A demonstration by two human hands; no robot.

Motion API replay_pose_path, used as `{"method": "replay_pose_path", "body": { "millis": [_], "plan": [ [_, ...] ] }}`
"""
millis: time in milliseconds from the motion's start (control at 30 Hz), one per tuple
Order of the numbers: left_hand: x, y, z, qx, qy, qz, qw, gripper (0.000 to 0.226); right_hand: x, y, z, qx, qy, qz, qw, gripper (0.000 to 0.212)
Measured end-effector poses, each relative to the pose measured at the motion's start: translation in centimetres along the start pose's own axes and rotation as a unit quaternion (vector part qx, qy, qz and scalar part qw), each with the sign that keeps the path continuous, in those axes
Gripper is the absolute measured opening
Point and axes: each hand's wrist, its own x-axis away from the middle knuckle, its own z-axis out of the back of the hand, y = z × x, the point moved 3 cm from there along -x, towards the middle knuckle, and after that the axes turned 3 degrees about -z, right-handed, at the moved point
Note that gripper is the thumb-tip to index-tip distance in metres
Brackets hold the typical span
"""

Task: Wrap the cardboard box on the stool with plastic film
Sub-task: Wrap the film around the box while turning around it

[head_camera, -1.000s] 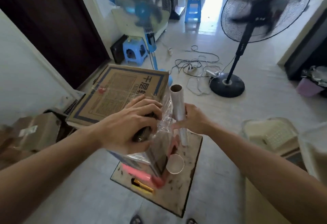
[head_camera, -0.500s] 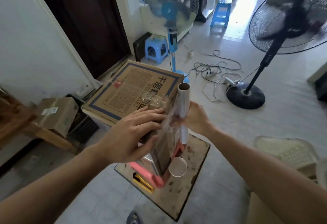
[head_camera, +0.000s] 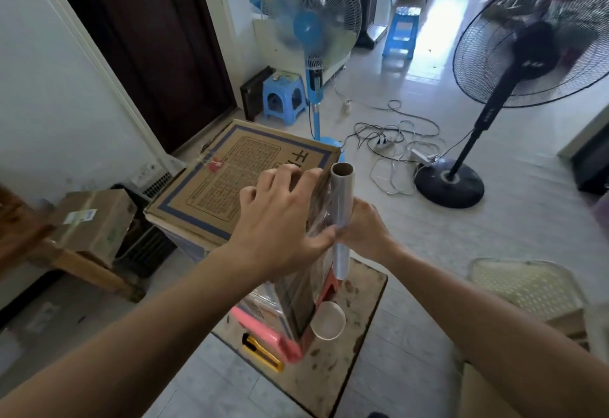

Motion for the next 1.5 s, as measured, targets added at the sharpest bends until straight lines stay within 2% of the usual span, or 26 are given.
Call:
{"method": "replay_pose_path", "body": {
  "millis": [133,233,300,433,567,633,700,733,800,900,1067,1200,1367,1500],
  "plan": [
    [-3.5,1.1,1.0,0.049,0.038,-0.034,0.997,0.061,-0.3,0.1,-0.1,-0.008,-0.02,0.028,0.999,0.043],
    [-6.2,1.8,0.4,0.024,0.036,-0.029,0.999,0.045,-0.8,0.6,-0.2,-0.015,-0.034,0.047,0.998,0.056],
    [-7.4,2.0,0.1,0.006,0.03,-0.023,0.999,0.039,-1.3,0.9,0.0,-0.013,-0.043,0.05,0.998,0.062],
    [-8.5,2.6,-0.3,-0.021,0.017,-0.022,0.999,0.033,-1.9,1.5,0.4,0.005,-0.066,0.074,0.995,0.054],
    [-8.6,3.1,-0.8,-0.002,0.02,-0.025,0.999,0.023,-1.9,3.2,0.2,-0.029,-0.092,0.106,0.99,0.072],
    [-8.5,3.1,-1.0,0.003,0.03,-0.017,0.999,0.021,-1.7,5.4,0.4,-0.088,-0.102,0.046,0.99,0.066],
    [-8.4,3.0,-1.3,-0.004,0.042,-0.008,0.999,0.021,-1.3,8.0,0.6,-0.185,-0.118,-0.1,0.971,0.044],
    [-8.4,3.0,-1.5,-0.005,0.044,-0.003,0.999,0.021,-1.1,9.4,0.1,-0.251,-0.144,-0.198,0.937,0.041],
    [-8.4,3.1,-1.6,0.001,0.045,0.003,0.999,0.021,-0.9,11.5,-1.3,-0.342,-0.197,-0.35,0.849,0.051],
    [-8.4,3.0,-1.7,0.007,0.043,0.004,0.999,0.019,-1.4,13.0,-4.1,-0.377,-0.229,-0.448,0.777,0.056],
    [-8.5,2.7,-1.8,0.016,0.039,-0.002,0.999,0.02,-2.1,13.4,-6.5,-0.413,-0.199,-0.509,0.729,0.032],
    [-8.5,2.3,-1.9,0.016,0.034,-0.013,0.999,0.021,-2.2,13.7,-6.4,-0.406,-0.212,-0.551,0.698,0.035],
    [-8.9,2.5,-1.9,0.015,0.027,-0.001,1.0,0.021,-3.0,15.1,-5.8,-0.362,-0.253,-0.556,0.704,0.042],
    [-9.6,2.9,-1.7,0.001,0.005,0.024,1.0,0.018,-4.5,16.8,-5.6,-0.343,-0.273,-0.545,0.715,0.038]
  ]
}}
